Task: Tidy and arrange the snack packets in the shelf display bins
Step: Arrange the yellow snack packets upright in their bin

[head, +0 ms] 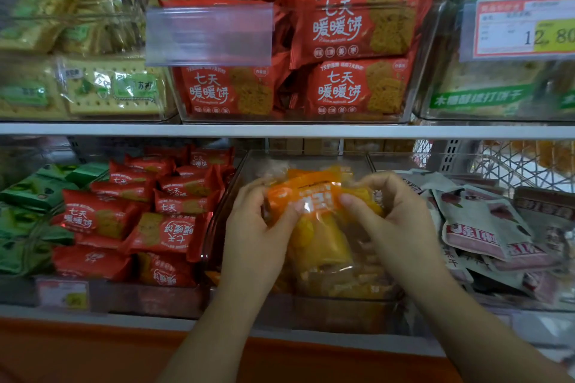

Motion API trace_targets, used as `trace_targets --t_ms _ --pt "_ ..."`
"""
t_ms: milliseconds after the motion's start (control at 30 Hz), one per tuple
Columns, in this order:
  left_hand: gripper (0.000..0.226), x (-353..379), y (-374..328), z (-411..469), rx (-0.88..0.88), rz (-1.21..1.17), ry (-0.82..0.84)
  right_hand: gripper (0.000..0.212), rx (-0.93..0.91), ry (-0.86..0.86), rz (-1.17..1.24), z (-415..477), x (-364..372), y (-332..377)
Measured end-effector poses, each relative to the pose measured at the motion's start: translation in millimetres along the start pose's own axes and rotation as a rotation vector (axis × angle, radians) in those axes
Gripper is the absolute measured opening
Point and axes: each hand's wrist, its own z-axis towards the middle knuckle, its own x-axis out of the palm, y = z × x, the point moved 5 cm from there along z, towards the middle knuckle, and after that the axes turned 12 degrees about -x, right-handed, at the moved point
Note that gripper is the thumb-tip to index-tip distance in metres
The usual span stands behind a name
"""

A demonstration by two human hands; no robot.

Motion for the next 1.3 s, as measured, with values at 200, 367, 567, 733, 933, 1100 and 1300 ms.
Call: trace_targets --t_ms 200,367,567,733,933,1100,1300 --pt "0.007 -25.8 29.8 12.7 -0.304 -0.289 -0.289 0.004 0.142 -0.247 0.259 -10.2 -21.2 -5.8" --pt "0.005 -14.0 33.5 3.2 -0.454 -0.627 -0.349 0.019 0.456 -0.203 0.760 -32.3 17.4 -6.8" --pt "0.003 10.8 16.1 -8.2 -0.443 -0.747 -0.213 0.021 0.521 -0.233 0.829 -31.5 34.1 -3.9" --pt "0.004 13.1 11.4 -4.2 -0.409 -0.710 -0.162 0.011 0.652 -0.151 0.898 -29.4 31.4 -11.5" --pt "0.006 13.0 9.6 -7.1 -0.389 -0.744 -0.130 0.046 0.712 0.083 0.960 -30.5 35.5 -6.5" --pt "0.008 16.8 8.7 -7.3 -0.453 -0.879 -0.058 0.037 0.678 0.107 0.985 -31.0 33.5 -4.0" --pt "0.022 9.9 6.4 1.1 -0.460 -0.848 0.117 0.034 0.538 0.156 0.806 -14.7 8.5 -10.3"
